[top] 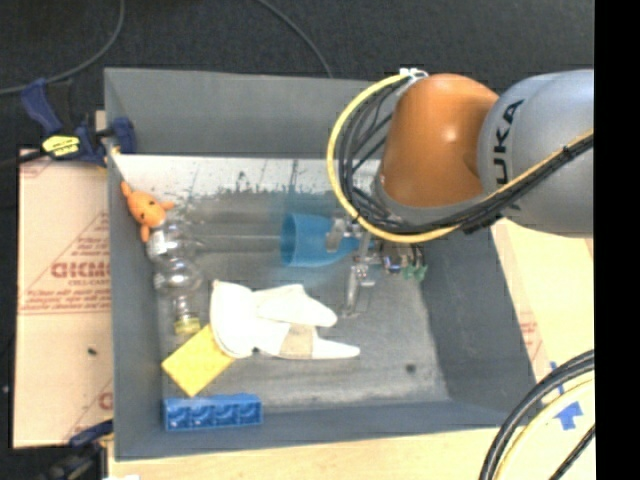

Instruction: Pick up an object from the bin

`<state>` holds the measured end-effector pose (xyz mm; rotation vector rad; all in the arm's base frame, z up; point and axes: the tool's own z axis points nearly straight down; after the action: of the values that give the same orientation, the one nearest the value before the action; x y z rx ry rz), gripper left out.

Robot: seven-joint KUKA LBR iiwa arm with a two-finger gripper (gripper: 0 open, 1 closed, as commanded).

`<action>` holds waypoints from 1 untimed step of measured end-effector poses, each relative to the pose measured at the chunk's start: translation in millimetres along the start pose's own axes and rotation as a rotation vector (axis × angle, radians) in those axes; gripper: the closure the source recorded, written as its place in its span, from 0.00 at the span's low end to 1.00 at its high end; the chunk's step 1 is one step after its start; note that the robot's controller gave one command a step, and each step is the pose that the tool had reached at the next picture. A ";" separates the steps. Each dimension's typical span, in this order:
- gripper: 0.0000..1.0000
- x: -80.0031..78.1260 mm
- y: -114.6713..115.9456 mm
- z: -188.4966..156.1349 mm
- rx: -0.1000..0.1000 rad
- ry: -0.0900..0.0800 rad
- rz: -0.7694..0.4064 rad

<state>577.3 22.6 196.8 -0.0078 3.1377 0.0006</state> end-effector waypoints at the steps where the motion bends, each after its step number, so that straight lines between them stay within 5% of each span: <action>1: 0.00 -19.8 50.8 80.4 -0.001 0.002 0.033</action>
Offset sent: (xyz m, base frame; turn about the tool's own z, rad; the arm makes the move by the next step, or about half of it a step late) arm -0.0299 0.0895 -0.1077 -0.2402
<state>597.2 73.5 116.5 0.0433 3.1399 0.0027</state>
